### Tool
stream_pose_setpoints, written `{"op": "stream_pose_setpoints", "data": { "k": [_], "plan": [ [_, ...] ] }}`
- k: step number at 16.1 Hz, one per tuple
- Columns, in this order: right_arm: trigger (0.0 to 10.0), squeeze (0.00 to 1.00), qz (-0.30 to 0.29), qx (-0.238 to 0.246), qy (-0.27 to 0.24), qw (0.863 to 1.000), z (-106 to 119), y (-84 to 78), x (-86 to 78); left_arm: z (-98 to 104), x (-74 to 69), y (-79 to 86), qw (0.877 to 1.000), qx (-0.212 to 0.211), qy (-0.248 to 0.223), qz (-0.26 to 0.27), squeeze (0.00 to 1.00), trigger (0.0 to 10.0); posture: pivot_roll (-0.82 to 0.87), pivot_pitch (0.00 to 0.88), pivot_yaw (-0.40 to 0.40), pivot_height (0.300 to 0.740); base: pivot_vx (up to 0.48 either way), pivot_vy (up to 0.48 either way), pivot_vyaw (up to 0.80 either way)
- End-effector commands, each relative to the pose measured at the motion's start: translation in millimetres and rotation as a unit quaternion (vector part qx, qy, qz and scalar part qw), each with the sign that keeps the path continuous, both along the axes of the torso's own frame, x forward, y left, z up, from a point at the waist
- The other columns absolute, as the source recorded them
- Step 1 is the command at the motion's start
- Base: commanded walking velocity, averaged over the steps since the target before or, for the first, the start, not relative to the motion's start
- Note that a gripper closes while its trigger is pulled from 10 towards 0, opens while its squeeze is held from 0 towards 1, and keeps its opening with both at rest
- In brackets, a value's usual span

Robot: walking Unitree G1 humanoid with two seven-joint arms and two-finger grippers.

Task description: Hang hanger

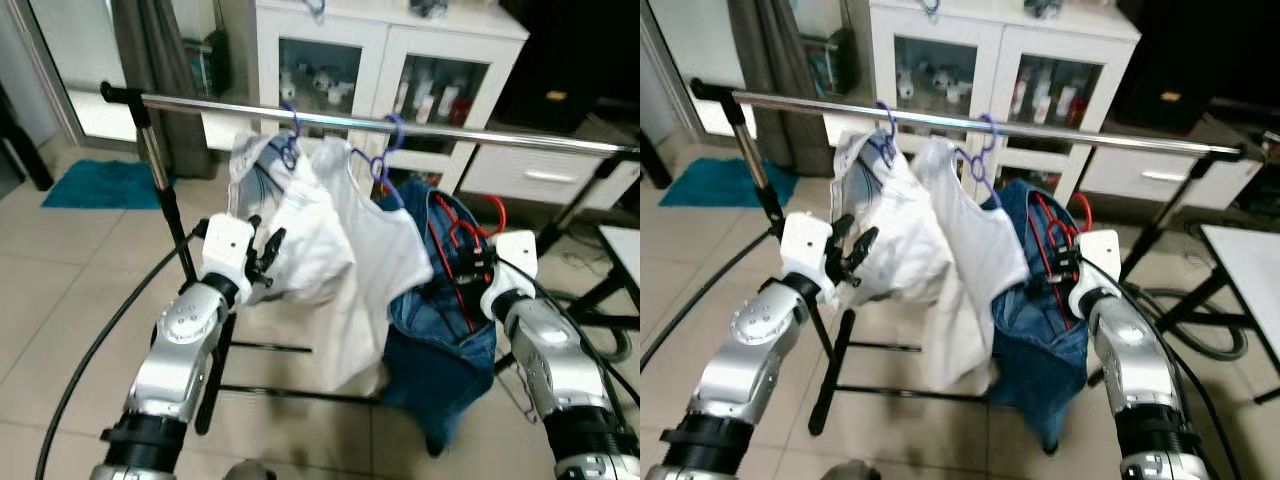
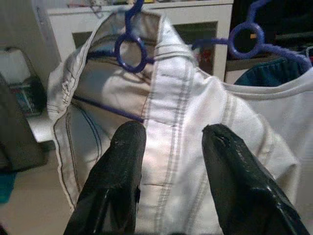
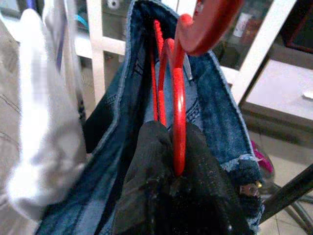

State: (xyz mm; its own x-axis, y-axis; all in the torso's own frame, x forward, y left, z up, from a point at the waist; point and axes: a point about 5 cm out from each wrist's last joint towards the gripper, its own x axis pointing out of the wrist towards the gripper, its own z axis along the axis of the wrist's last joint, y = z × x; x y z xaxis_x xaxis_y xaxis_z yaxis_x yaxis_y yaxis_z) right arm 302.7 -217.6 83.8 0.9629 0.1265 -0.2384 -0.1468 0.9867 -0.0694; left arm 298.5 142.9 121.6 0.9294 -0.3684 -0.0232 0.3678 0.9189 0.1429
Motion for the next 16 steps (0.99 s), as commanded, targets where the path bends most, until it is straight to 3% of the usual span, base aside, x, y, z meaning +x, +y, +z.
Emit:
{"op": "stream_pose_setpoints", "data": {
  "k": [1, 5, 11, 16],
  "plan": [
    [10.0, 0.00, -0.003, -0.004, -0.032, 0.999, 13, -3.2, 3.7, 2, 0.9, -4.3, 1.000, 0.004, -0.003, -0.004, 0.00, 10.0, 0.08, 0.000, -0.060, 0.740, 0.000, -0.420, 0.80],
    [10.0, 0.00, -0.024, 0.012, -0.032, 0.999, 12, -6.3, 2.6, 1, -0.5, -5.2, 1.000, 0.006, -0.002, -0.004, 0.00, 10.0, 0.08, 0.000, -0.064, 0.740, 0.000, -0.421, 0.20],
    [10.0, 0.00, -0.045, 0.014, -0.046, 0.998, 15, -3.1, -4.0, 6, 2.0, -8.2, 0.999, -0.020, -0.007, -0.024, 0.00, 10.0, 0.07, 0.000, -0.061, 0.740, 0.000, 0.000, 0.00],
    [10.0, 0.00, -0.054, 0.027, -0.067, 0.996, 27, -1.9, 1.6, 10, 5.4, -10.2, 0.999, -0.027, -0.012, -0.034, 0.00, 10.0, 0.07, 0.000, -0.053, 0.740, 0.298, 0.000, -0.57]
  ]
}}
